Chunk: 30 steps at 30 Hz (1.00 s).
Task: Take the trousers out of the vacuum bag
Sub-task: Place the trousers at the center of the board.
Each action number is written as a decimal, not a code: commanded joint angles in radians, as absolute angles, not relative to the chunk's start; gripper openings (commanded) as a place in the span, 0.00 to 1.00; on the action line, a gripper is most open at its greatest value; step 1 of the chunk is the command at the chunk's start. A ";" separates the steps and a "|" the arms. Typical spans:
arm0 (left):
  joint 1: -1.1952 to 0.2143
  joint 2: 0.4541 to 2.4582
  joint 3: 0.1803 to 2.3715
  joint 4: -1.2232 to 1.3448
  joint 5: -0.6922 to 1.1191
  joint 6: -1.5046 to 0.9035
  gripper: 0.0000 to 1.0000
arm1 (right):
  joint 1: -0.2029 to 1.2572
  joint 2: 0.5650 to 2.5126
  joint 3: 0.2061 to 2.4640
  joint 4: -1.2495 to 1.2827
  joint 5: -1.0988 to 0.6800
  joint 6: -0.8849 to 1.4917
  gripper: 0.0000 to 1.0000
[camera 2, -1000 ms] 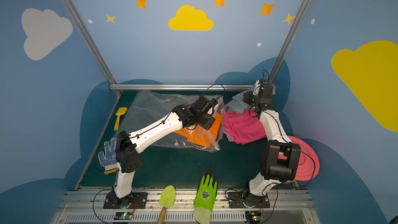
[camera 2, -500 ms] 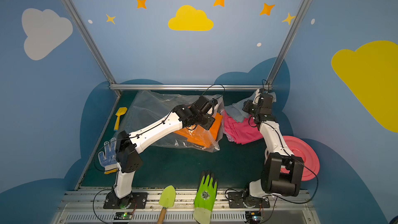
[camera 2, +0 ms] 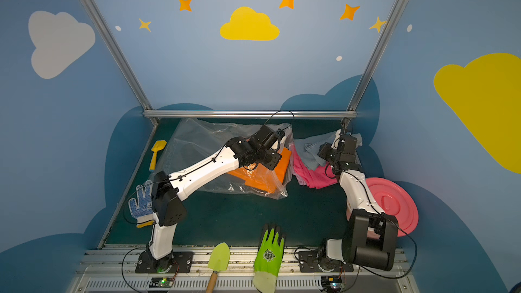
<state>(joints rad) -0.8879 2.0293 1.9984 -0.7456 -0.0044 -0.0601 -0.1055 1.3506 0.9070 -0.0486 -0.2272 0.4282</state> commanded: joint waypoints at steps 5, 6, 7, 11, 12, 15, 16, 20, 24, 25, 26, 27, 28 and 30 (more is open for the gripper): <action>-0.882 2.029 1.997 -0.758 0.002 -0.057 0.05 | -0.121 1.274 0.832 -0.060 -0.310 0.432 0.00; -0.882 2.029 1.997 -0.758 0.001 -0.057 0.05 | -0.123 1.268 0.819 -0.058 -0.314 0.436 0.00; -0.882 2.030 1.999 -0.758 0.002 -0.058 0.05 | -0.124 1.264 0.808 -0.058 -0.316 0.443 0.00; -0.882 2.032 2.002 -0.759 0.012 -0.058 0.05 | -0.138 1.262 0.776 -0.061 -0.338 0.467 0.00; -0.882 2.034 2.003 -0.759 0.012 -0.057 0.05 | -0.141 1.264 0.768 -0.063 -0.348 0.470 0.00; -0.883 2.033 2.008 -0.765 0.012 -0.057 0.05 | -0.153 1.279 0.752 -0.063 -0.381 0.498 0.00; -0.882 2.034 2.011 -0.768 0.012 -0.057 0.05 | -0.158 1.287 0.748 -0.070 -0.395 0.510 0.00; -0.882 2.035 2.016 -0.769 0.015 -0.057 0.05 | -0.171 1.328 0.729 -0.067 -0.467 0.554 0.02; -0.882 2.044 2.022 -0.772 0.015 -0.056 0.05 | -0.184 1.356 0.699 -0.043 -0.511 0.597 0.11; -0.882 2.046 2.021 -0.772 0.015 -0.056 0.05 | -0.186 1.361 0.693 -0.040 -0.513 0.602 0.12; -0.882 2.047 2.020 -0.772 0.015 -0.057 0.05 | -0.188 1.362 0.685 -0.040 -0.515 0.604 0.14; -0.882 2.048 2.020 -0.772 0.015 -0.057 0.05 | -0.189 1.365 0.681 -0.042 -0.513 0.607 0.15; -0.882 2.049 2.020 -0.772 0.015 -0.057 0.05 | -0.190 1.365 0.678 -0.043 -0.513 0.609 0.17; -0.882 2.051 2.022 -0.771 0.017 -0.056 0.05 | -0.192 1.368 0.677 -0.046 -0.518 0.616 0.21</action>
